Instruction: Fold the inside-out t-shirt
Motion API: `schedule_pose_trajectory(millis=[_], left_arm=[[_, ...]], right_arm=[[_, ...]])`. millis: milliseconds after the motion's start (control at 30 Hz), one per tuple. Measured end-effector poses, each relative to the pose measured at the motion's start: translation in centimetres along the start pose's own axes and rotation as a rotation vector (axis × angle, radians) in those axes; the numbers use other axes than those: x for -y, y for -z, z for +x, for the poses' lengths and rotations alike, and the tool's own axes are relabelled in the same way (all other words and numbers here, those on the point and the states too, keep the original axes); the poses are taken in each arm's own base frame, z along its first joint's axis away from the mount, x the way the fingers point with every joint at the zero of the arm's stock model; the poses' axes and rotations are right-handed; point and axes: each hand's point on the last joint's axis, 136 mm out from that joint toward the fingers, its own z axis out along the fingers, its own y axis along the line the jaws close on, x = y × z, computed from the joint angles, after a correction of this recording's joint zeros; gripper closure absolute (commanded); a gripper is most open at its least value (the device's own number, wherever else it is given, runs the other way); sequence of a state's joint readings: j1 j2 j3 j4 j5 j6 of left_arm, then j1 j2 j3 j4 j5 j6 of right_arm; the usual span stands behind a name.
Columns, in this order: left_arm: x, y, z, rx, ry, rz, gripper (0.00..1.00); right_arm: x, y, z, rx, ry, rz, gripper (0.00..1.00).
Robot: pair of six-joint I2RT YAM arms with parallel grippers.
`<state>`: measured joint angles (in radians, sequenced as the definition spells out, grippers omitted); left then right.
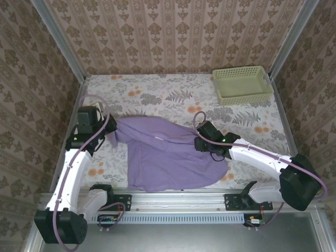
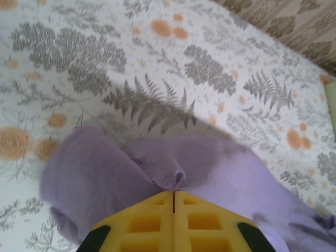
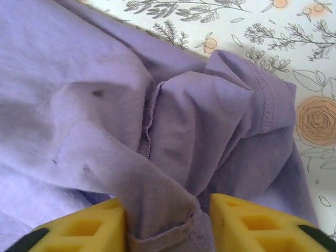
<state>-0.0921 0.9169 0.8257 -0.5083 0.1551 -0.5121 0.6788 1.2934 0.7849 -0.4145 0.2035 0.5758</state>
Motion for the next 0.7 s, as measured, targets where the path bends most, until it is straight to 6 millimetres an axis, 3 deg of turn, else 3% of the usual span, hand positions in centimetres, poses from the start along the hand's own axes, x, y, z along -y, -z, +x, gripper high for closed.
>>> schedule_pose_trajectory(millis=[100, 267, 500, 633, 700], left_arm=[[-1.1, -0.4, 1.7, -0.025, 0.013, -0.022, 1.0], [-1.9, -0.8, 2.7, -0.044, 0.023, -0.039, 1.0], [-2.0, -0.8, 2.6, -0.041, 0.026, -0.041, 1.0], [-1.6, -0.3, 2.0, -0.036, 0.025, -0.037, 1.0], [-0.9, 0.4, 1.0, -0.018, 0.021, -0.025, 1.0]], right_arm=[[-0.4, 0.2, -0.8, 0.004, -0.017, -0.025, 0.43], [-1.9, -0.5, -1.4, -0.022, -0.031, -0.086, 0.46], [-2.2, -2.0, -0.6, -0.092, -0.005, -0.071, 0.93], [-2.4, -0.2, -3.0, -0.04, 0.022, -0.056, 0.99], [-2.2, 1.9, -4.7, 0.017, 0.04, -0.042, 1.0]])
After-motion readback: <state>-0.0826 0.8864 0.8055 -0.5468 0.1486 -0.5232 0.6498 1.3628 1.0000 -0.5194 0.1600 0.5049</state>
